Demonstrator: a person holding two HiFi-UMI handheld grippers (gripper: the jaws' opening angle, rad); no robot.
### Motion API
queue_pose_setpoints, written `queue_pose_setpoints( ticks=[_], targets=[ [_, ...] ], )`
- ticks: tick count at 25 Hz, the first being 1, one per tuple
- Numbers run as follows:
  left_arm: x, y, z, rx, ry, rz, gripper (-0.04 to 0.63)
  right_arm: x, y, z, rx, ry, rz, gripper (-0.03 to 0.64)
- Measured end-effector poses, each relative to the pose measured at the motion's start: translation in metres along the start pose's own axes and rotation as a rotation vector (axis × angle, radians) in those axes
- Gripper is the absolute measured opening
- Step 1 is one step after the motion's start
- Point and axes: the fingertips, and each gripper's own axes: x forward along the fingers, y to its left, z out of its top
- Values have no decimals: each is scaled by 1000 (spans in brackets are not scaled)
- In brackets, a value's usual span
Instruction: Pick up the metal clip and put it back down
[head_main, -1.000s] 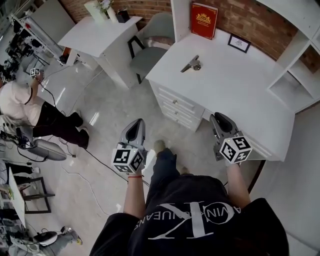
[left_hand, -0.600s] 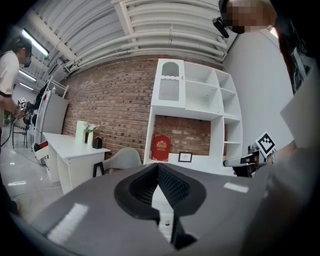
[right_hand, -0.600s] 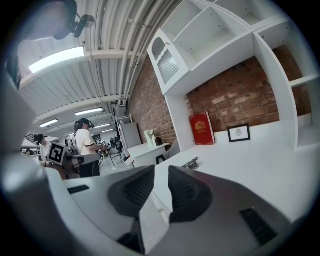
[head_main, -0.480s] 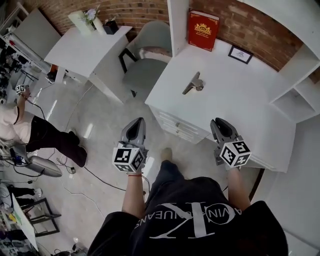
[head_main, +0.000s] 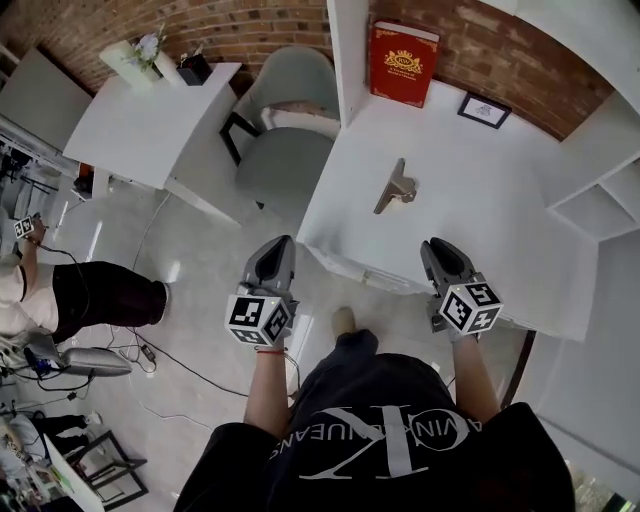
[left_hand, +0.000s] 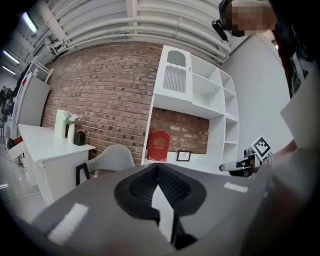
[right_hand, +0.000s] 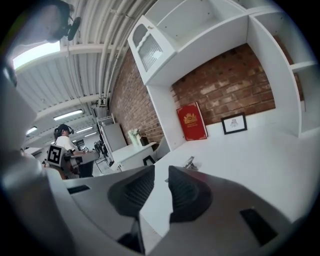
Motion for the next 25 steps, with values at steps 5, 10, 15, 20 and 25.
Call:
queue_pose_setpoints(
  ticks=[5,10,15,20,25],
  targets=[
    [26,28,1,1,10,-54,8,31,-5,4,29,-3,-63,49],
    [53,36,-3,1,25,-129,8,55,-8,4,52,9,-107,49],
    [82,24,-9,-28,28,-188,8,71,-22,2,84,54,-134,54],
    [113,18,-19,-39,60,-225,8,97,-43,7,129,70,-153,54],
    [141,12,-29,-53,100,-245,8,121,-60,-1,182,113,-148,55]
  ],
)
